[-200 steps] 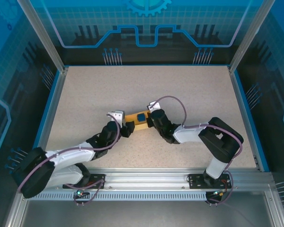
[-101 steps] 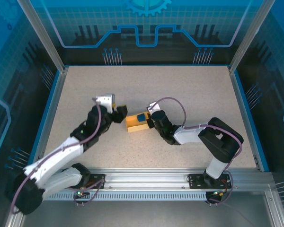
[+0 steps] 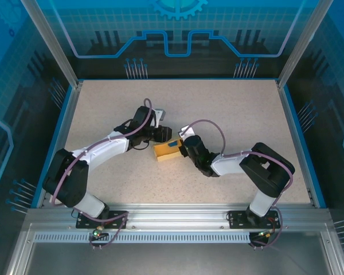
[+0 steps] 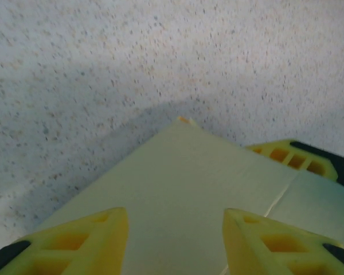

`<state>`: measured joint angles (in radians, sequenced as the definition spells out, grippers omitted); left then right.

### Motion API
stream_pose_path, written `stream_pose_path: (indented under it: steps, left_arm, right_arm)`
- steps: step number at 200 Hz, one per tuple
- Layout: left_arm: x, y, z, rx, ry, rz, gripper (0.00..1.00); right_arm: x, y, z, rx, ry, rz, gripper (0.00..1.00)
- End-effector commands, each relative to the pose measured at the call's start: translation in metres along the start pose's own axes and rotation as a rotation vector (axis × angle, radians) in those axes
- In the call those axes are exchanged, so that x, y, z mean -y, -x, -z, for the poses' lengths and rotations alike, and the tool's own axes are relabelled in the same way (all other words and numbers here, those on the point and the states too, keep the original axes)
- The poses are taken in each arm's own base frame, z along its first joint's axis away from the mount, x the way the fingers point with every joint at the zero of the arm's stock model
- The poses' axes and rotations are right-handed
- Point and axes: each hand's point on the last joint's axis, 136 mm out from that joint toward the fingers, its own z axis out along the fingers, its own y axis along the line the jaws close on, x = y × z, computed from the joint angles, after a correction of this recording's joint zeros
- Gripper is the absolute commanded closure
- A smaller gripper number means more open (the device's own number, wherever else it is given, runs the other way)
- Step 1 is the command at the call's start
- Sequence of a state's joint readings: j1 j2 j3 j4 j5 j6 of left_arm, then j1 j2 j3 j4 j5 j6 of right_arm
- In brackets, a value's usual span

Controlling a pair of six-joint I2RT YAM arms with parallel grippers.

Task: Fold the paper box

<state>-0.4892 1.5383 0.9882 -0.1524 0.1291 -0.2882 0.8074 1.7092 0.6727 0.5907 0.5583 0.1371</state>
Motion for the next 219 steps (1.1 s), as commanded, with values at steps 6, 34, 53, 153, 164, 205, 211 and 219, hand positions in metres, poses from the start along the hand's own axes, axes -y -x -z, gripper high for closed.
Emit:
stream_pose_path:
  steps: [6,34,53,153,164,205,211,219]
  left_arm:
    - [0.002,-0.026,-0.01,-0.064,-0.015,-0.019,0.52]
    - [0.0,-0.039,-0.019,-0.077,0.024,-0.038,0.52]
    - [-0.002,-0.046,-0.026,-0.086,0.055,-0.059,0.51]
    - [-0.011,-0.062,-0.044,-0.067,0.123,-0.093,0.5]
    - [-0.01,-0.063,-0.045,-0.058,0.116,-0.078,0.5]
    - [-0.009,-0.062,-0.044,-0.039,0.102,-0.055,0.49]
    - [-0.008,-0.061,-0.043,-0.035,0.099,-0.053,0.48]
    - [-0.006,-0.059,-0.041,-0.028,0.096,-0.055,0.47]
  right_arm:
    - [0.006,-0.005,0.011,-0.009,-0.028,0.029,0.81]
    - [0.011,-0.003,0.024,-0.015,-0.024,0.019,0.69]
    - [0.015,-0.004,0.036,-0.023,-0.014,0.011,0.63]
    - [0.016,-0.005,0.093,-0.234,0.291,-0.246,0.45]
    - [0.016,-0.001,0.081,-0.259,0.307,-0.288,0.43]
    - [0.01,-0.006,0.029,-0.357,0.325,-0.323,0.38]
    - [0.008,-0.009,0.022,-0.369,0.326,-0.319,0.37]
    - [0.007,-0.015,0.014,-0.397,0.315,-0.314,0.38]
